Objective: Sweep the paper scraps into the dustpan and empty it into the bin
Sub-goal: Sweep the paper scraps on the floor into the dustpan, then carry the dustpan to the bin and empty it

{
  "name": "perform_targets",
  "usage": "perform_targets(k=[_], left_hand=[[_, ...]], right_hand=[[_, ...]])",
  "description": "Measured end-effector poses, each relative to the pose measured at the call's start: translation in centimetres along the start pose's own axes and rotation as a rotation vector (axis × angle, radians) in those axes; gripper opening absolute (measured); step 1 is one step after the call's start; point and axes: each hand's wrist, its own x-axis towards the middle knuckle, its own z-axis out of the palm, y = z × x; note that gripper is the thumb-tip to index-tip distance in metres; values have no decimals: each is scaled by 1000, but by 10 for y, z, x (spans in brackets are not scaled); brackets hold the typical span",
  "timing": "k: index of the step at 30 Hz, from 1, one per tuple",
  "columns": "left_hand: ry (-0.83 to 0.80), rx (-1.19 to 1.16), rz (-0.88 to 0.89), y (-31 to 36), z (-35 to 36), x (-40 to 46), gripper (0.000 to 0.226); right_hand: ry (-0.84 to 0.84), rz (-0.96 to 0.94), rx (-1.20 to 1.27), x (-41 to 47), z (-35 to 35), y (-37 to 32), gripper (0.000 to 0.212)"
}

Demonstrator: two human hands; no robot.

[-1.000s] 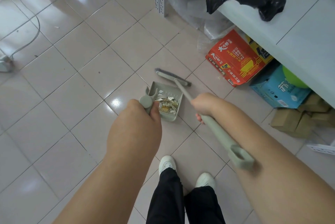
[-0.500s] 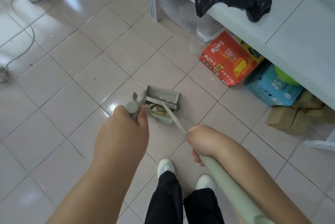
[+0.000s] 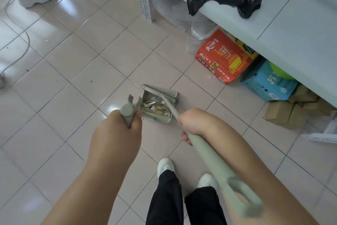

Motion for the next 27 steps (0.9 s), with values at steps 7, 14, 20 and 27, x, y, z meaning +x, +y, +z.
perform_targets(k=[7, 14, 20, 27], left_hand=[[-62, 50, 135, 25, 14, -18, 40], [-52, 80, 264, 60, 23, -31, 38], [-116, 77, 413, 97, 35, -62, 38], [-255, 80, 578, 141, 60, -113, 38]], right_hand=[[-4, 14, 168, -9, -20, -18, 19], [44, -7, 200, -20, -66, -10, 17], [43, -2, 339, -45, -112, 34, 25], [-29, 31, 750, -67, -153, 124, 25]])
